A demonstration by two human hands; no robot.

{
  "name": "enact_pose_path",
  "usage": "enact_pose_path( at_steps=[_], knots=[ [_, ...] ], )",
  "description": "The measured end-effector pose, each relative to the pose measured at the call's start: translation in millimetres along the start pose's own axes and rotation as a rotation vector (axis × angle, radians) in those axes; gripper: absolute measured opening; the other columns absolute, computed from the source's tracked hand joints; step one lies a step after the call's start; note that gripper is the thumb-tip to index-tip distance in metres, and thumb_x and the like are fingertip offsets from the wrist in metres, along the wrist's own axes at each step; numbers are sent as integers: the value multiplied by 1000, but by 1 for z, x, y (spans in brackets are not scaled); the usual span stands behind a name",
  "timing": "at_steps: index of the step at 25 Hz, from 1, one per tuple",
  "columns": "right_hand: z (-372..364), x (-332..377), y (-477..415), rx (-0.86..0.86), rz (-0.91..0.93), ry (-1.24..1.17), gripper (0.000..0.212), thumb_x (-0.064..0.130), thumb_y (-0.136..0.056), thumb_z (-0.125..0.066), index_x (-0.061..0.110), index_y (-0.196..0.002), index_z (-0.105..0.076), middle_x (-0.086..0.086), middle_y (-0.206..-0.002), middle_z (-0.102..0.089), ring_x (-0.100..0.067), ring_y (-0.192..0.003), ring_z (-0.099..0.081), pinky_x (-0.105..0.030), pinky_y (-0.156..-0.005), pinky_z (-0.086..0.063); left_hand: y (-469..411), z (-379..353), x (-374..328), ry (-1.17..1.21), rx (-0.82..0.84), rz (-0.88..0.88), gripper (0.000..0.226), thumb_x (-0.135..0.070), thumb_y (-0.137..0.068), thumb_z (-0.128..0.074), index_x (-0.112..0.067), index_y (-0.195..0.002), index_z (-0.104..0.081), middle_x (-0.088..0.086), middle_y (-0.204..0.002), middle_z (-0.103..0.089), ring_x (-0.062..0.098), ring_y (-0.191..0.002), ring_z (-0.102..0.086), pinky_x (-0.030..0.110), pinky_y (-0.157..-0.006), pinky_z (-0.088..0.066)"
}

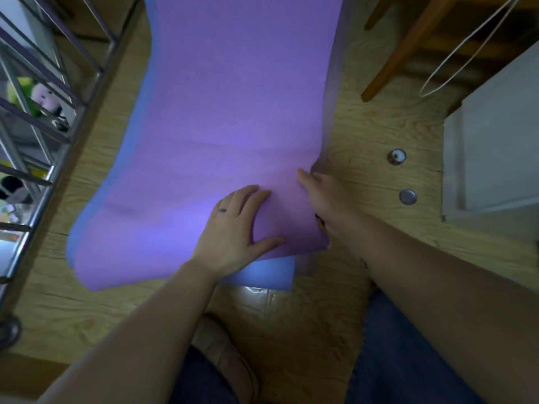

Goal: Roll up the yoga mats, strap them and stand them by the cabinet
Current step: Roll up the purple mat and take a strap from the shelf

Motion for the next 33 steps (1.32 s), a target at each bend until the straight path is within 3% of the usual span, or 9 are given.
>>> enact_pose_path(
  at_steps=[5,8,14,17,19,22,24,27,33],
  knots=[
    [25,79,22,-93,-52,-178,38,38,-90,-55,1,-89,-66,-19,-110,-66,-35,-104,-61,-50,-98,-45,0,68,-15,-298,-104,-112,107,-65,-58,-68,-14,-143,-28,17,-139,-35,35,-124,-38,59,-100,-38],
    [32,108,40,-5,-61,-330,24,30,-96,-54,10,-86,-61,-14,-99,-64,-28,-89,-62,-38,-86,-49,-1,102,-27,-264,-241,-87,88,-48,-64,-59,-16,-141,-30,18,-130,-44,38,-114,-47,52,-95,-45],
    [85,173,122,-199,402,12,37,29,-97,-51,-4,-85,-65,-13,-82,-62,-18,-76,-55,-29,-74,-43,14,166,-55,-99,-283,-41,75,-23,-62,-60,-20,-135,-46,8,-122,-60,35,-97,-63,39,-74,-52],
    [112,178,165,-340,437,-252,18,15,-96,-50,10,-109,-62,-1,-101,-61,-11,-88,-58,-33,-84,-50,19,208,-67,37,-372,56,66,-12,-71,-64,-22,-134,-49,1,-128,-59,31,-108,-57,36,-80,-45],
    [97,172,181,-189,333,-415,25,6,-95,-47,15,-118,-53,-8,-115,-58,-6,-85,-54,-27,-74,-47,23,242,-88,108,-475,62,61,-7,-73,-63,-22,-131,-53,1,-119,-65,31,-102,-58,31,-75,-41],
    [49,174,203,151,259,-112,59,7,-87,-64,18,-138,-37,-8,-136,-48,-14,-105,-55,-22,-70,-43,23,293,-121,291,-632,99,48,-6,-77,-58,-20,-123,-58,0,-100,-67,25,-90,-58,23,-69,-35],
    [27,179,212,262,266,28,89,19,-79,-76,20,-149,-21,-4,-142,-40,-16,-124,-47,-19,-79,-45,25,323,-141,455,-727,144,38,-6,-80,-54,-16,-116,-60,-3,-94,-63,21,-86,-56,21,-66,-35],
    [20,204,217,251,403,67,118,39,-57,-89,21,-150,-20,6,-138,-47,-8,-118,-53,-27,-100,-45,30,354,-161,700,-825,209,26,-6,-85,-52,-10,-109,-59,-1,-91,-61,20,-82,-54,19,-63,-39],
    [58,229,239,66,568,227,89,36,-53,-88,29,-130,-44,18,-120,-55,-3,-108,-56,-20,-80,-48,46,360,-174,1116,-861,338,22,-13,-85,-56,-11,-107,-58,5,-93,-65,22,-83,-59,32,-76,-48]
  ],
)
Point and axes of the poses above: each hand's wrist, its own y-axis away from the middle knuckle, its own z-axis out of the back of the hand, x = y × z, the point moved 9 cm from there along -y, towards the middle knuckle
